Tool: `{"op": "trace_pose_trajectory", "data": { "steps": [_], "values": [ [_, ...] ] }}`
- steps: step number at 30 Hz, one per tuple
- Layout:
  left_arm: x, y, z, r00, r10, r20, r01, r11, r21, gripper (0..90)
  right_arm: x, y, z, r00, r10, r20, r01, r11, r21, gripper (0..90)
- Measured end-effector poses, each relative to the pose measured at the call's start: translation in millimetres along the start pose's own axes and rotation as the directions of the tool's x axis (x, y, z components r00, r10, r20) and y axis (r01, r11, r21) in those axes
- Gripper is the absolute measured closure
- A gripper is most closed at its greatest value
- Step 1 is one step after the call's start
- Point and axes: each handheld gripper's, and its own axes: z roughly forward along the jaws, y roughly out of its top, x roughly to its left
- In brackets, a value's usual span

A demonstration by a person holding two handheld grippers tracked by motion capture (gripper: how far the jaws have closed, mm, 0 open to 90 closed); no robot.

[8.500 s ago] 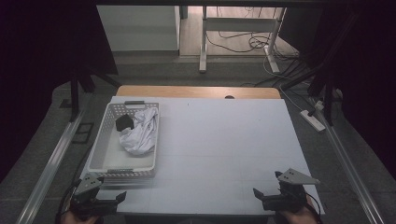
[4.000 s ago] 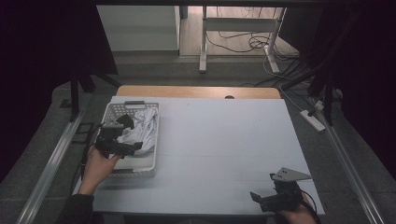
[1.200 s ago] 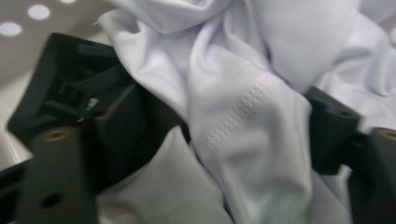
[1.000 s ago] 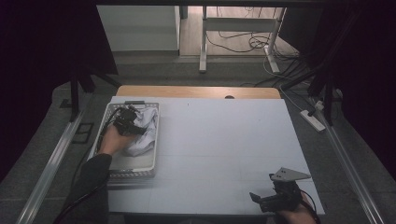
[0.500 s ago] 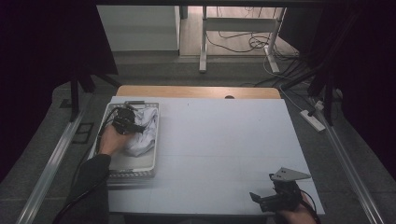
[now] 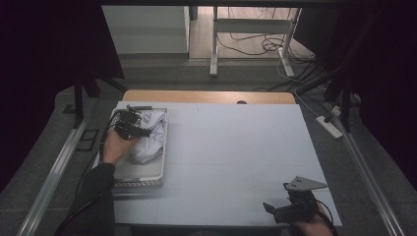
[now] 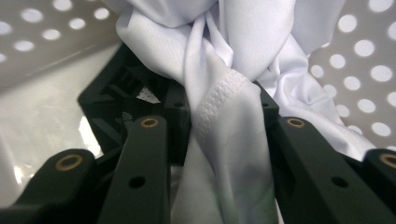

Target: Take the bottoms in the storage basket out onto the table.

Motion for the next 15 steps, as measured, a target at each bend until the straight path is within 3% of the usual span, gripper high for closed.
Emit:
{"op": "trace_pose_trajectory", "data": {
  "steps": [10, 14, 15],
  "values": [
    [3.0, -4.8, -18.5, 0.9984, -0.013, 0.055, 0.019, 0.9939, -0.108, 67.9, -0.1, 0.1, 0.4, 1.0, 0.003, -0.001, -0.003, 1.0, 0.001, 0.0],
    [3.9, -7.6, -24.9, 0.9974, -0.016, 0.071, 0.027, 0.9874, -0.156, 67.8, -0.2, 0.1, 0.5, 1.0, 0.004, -0.001, -0.004, 1.0, 0.001, 0.0],
    [4.0, -9.2, -28.4, 0.9968, -0.013, 0.079, 0.027, 0.9828, -0.183, 67.8, -0.3, 0.2, 0.5, 1.0, 0.004, -0.001, -0.004, 1.0, 0.002, 0.0]
  ]
}}
